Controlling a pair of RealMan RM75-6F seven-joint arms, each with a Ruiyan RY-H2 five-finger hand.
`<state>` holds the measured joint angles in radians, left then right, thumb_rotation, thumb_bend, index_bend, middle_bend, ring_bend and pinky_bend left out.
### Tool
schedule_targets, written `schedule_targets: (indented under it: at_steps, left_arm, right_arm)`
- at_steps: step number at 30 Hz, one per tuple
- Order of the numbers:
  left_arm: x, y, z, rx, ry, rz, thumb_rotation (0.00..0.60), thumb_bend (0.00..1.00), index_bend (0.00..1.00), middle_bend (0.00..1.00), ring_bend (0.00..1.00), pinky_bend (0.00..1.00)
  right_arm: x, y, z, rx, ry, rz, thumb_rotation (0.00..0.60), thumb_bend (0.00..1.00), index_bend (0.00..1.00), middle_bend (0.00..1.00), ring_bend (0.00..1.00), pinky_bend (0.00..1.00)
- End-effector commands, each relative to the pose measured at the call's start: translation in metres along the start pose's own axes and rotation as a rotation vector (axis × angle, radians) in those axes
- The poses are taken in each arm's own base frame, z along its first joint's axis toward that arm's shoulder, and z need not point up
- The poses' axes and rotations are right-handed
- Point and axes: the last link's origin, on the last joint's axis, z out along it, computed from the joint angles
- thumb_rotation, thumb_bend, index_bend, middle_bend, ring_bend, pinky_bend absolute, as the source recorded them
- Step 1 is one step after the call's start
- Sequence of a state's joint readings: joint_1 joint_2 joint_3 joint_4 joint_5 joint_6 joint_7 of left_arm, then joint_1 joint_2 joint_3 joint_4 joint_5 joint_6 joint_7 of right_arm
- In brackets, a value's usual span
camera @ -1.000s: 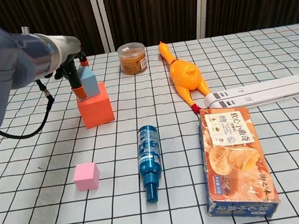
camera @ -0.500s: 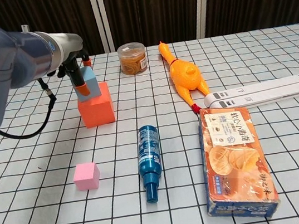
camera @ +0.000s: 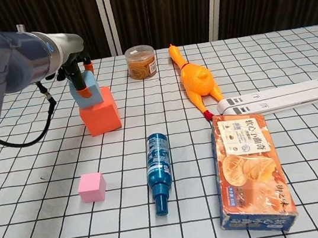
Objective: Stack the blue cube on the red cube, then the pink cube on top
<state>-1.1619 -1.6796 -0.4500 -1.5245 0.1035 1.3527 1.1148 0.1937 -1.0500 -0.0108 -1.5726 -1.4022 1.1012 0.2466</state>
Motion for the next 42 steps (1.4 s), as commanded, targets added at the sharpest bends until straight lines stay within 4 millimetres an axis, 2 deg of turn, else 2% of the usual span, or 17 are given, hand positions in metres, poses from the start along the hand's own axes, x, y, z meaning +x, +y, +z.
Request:
schedule_targets:
  at_steps: [1,13,42]
  left_arm:
    - [0.001,0.000,0.000,0.002,0.004,-0.001,0.600,0.36,0.39,0.96,0.80,0.81]
    - [0.012,-0.002,-0.007,-0.004,0.012,-0.014,0.600,0.37,0.39,0.96,0.80,0.81]
    - [-0.001,0.007,0.001,-0.052,-0.038,-0.031,0.600,0.37,0.38,0.96,0.80,0.81]
  right_arm:
    - [-0.001,0.000,0.001,-0.002,-0.003,0.000,0.600,0.04,0.13,0.04,0.07,0.13]
    - [-0.001,-0.001,0.001,0.003,-0.003,-0.002,0.600,0.04,0.13,0.04,0.07,0.13]
    - [0.002,0.000,-0.002,-0.001,0.012,-0.001,0.600,0.04,0.13,0.04,0.07,0.13]
